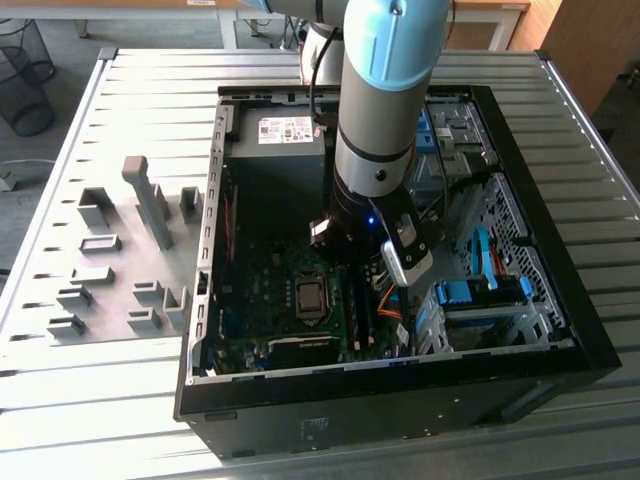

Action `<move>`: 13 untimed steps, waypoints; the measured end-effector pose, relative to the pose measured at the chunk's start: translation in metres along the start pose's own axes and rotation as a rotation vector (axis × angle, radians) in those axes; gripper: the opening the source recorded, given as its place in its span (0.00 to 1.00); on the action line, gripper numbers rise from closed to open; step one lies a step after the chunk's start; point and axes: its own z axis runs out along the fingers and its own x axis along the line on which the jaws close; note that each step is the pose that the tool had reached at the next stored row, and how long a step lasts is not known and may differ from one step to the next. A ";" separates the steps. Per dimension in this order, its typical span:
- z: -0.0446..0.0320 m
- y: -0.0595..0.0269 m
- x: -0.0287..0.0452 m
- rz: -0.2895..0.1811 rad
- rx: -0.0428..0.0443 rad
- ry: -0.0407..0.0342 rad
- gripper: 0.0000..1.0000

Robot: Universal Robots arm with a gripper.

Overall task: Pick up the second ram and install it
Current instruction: 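Insert the second ram into the second slot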

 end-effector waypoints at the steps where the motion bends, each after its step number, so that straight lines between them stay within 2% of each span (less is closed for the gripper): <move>1: 0.0000 0.0000 0.0000 0.000 -0.0001 0.0000 0.14; 8: 0.0006 -0.0006 0.0000 0.003 0.0003 0.0000 0.14; 13: 0.0015 -0.0012 -0.0002 0.022 0.0003 -0.0007 0.14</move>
